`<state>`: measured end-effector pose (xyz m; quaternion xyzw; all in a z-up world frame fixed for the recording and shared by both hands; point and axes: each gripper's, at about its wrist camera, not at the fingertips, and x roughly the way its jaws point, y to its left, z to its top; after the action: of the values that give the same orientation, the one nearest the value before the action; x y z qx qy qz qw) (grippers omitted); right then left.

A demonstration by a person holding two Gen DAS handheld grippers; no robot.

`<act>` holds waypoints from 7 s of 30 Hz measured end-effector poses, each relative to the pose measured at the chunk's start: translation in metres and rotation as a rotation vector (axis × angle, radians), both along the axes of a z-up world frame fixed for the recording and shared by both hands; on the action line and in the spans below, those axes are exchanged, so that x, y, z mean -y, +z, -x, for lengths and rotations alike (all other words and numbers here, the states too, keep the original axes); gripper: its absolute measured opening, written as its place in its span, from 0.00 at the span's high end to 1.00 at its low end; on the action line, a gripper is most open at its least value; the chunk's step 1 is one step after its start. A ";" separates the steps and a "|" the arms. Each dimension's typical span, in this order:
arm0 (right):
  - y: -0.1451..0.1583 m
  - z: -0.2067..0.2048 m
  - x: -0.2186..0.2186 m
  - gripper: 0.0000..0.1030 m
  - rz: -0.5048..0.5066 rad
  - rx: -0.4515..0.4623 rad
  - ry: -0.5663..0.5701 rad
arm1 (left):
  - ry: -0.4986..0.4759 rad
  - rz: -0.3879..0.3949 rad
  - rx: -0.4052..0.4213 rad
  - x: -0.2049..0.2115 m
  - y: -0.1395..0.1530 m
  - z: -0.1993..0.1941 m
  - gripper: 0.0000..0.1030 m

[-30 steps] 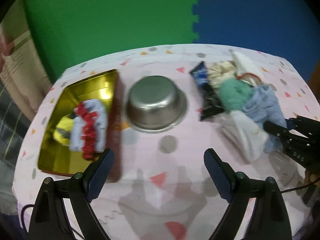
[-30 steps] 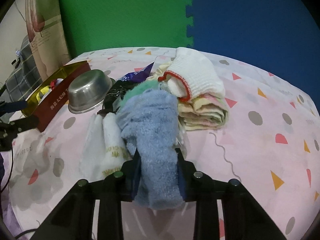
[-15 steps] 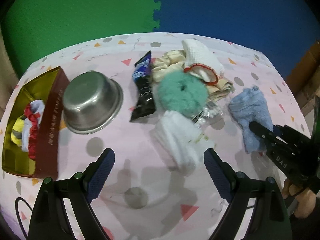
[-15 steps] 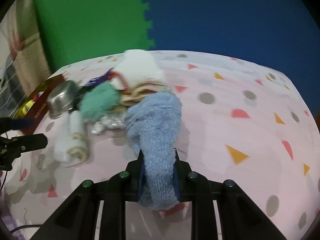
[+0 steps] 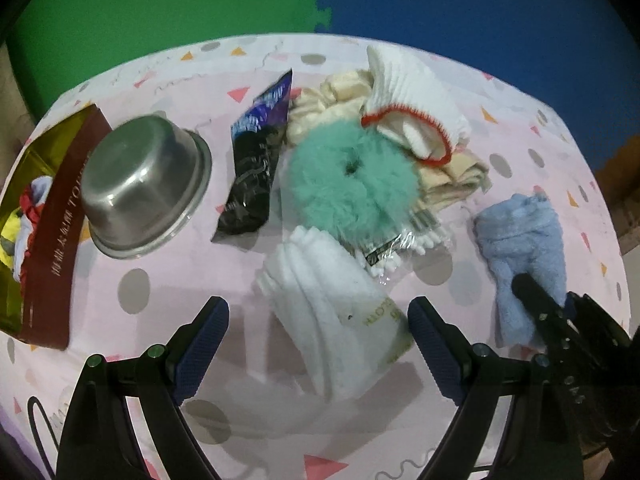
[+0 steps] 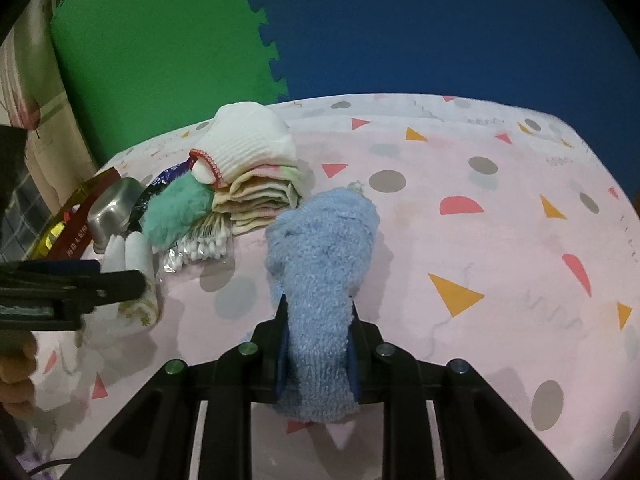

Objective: Organize soft objects
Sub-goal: 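Grasp the white folded cloth with the left tool while the right lifts the blue sock, then hold the white cloth in the left tool and blue sock in the right, then lower the white cloth into the gold tin and open the left tool, then lower the blue fuzzy sock into the gold tin and open the right tool, then grasp the white knit glove with the right tool and lift it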

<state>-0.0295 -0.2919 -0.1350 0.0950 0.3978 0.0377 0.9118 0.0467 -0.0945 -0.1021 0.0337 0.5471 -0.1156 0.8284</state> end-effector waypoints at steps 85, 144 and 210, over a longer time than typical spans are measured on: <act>-0.003 -0.002 -0.002 0.76 0.036 -0.014 -0.015 | 0.328 -0.125 0.094 -0.298 0.025 -0.033 0.60; 0.097 -0.078 -0.324 0.80 0.019 0.049 0.546 | 0.614 -0.175 0.315 -0.350 0.052 0.031 0.12; 0.062 -0.170 -0.083 0.36 0.172 -0.062 -0.070 | 0.478 -0.198 0.358 -0.315 0.053 0.031 0.11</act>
<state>0.1407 -0.2085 -0.0730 0.0311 0.4238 -0.0314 0.9047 0.0153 0.2207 -0.0496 0.0043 0.3934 0.1439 0.9080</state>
